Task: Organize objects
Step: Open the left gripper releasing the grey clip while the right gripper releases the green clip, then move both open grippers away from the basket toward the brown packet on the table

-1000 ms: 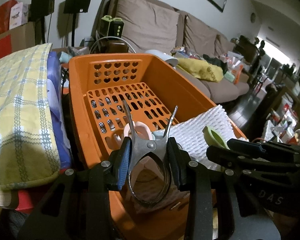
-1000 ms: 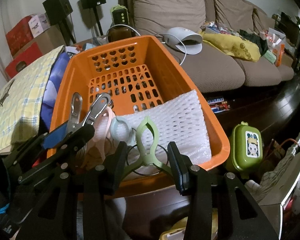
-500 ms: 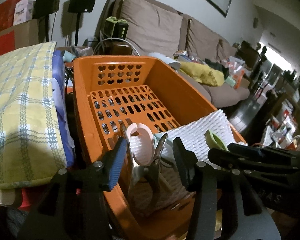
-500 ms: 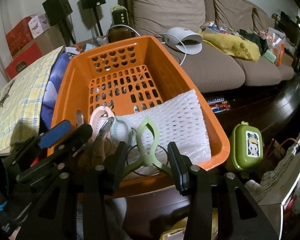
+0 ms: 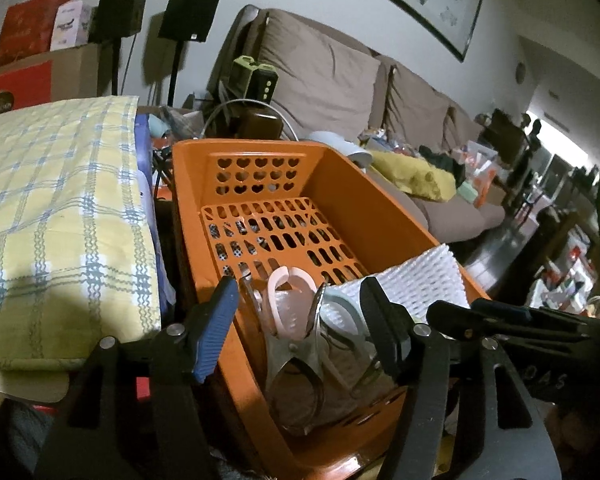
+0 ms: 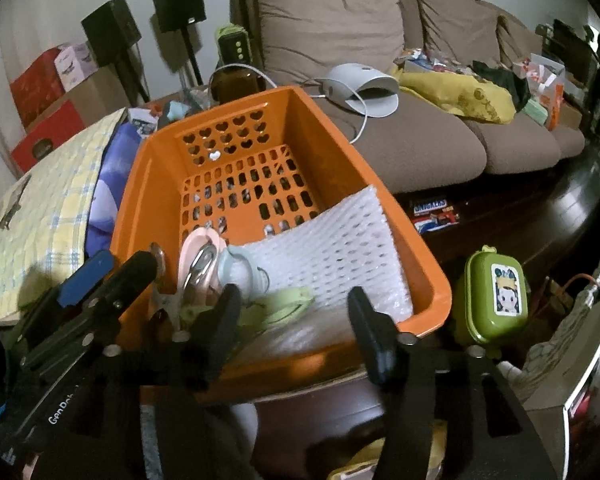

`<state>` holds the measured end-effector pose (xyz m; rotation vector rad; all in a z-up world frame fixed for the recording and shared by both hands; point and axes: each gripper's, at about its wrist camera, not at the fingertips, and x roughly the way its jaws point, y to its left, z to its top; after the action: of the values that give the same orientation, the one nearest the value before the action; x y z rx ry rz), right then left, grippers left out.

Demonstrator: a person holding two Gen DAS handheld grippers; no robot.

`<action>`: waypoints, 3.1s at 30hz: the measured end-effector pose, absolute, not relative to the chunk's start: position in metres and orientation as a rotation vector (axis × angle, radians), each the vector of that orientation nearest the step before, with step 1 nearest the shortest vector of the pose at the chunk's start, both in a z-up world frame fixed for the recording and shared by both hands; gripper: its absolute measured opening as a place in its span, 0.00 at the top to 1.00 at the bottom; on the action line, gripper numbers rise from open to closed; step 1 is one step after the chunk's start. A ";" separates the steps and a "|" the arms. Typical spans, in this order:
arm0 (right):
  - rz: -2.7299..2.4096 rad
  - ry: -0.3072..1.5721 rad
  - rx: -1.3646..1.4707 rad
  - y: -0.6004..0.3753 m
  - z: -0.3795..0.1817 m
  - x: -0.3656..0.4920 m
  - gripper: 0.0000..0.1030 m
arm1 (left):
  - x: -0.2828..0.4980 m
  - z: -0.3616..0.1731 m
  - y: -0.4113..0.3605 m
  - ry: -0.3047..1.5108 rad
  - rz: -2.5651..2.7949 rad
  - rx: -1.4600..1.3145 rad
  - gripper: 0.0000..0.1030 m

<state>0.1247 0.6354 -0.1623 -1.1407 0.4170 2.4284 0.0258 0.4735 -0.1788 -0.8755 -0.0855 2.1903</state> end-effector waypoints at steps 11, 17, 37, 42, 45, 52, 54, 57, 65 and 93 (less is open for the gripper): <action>2.422 0.426 -1.039 0.640 -0.150 0.134 0.23 | 0.030 -0.169 0.460 -0.151 2.234 -0.811 0.42; 2.417 0.438 -0.986 0.646 -0.144 0.140 0.22 | 0.030 -0.143 0.450 -0.164 2.194 -0.766 0.40; 2.392 0.188 -0.970 0.629 -0.143 0.137 0.19 | -0.038 0.011 0.302 -0.085 2.370 -0.700 0.22; 2.475 0.235 -0.912 0.629 -0.137 0.138 0.18 | -0.061 0.025 0.231 0.084 2.567 -0.709 0.22; 2.540 0.242 -0.833 0.625 -0.130 0.146 0.16 | -0.071 0.028 0.181 0.103 2.655 -0.724 0.22; 2.611 0.464 -0.761 0.617 -0.122 0.136 0.16 | -0.106 0.012 0.064 -0.244 2.740 -0.851 0.22; 2.669 0.464 -0.762 0.596 -0.107 0.120 0.16 | -0.112 0.000 0.045 -0.304 2.731 -0.891 0.22; 2.837 0.364 -0.843 0.541 -0.079 0.077 0.16 | -0.121 -0.015 0.030 -0.328 2.750 -0.961 0.22; 3.175 -0.064 -1.330 0.362 -0.069 -0.066 0.14 | -0.144 -0.051 0.017 -0.456 2.674 -1.178 0.22; 2.849 -0.092 -1.645 0.334 -0.122 -0.144 0.76 | -0.228 -0.098 0.164 -0.201 2.431 -1.448 0.22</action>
<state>-0.1440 0.3341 -0.1222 -1.6449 -0.0923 2.8492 -0.2284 0.1636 -0.0977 -1.4477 -0.2009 2.4310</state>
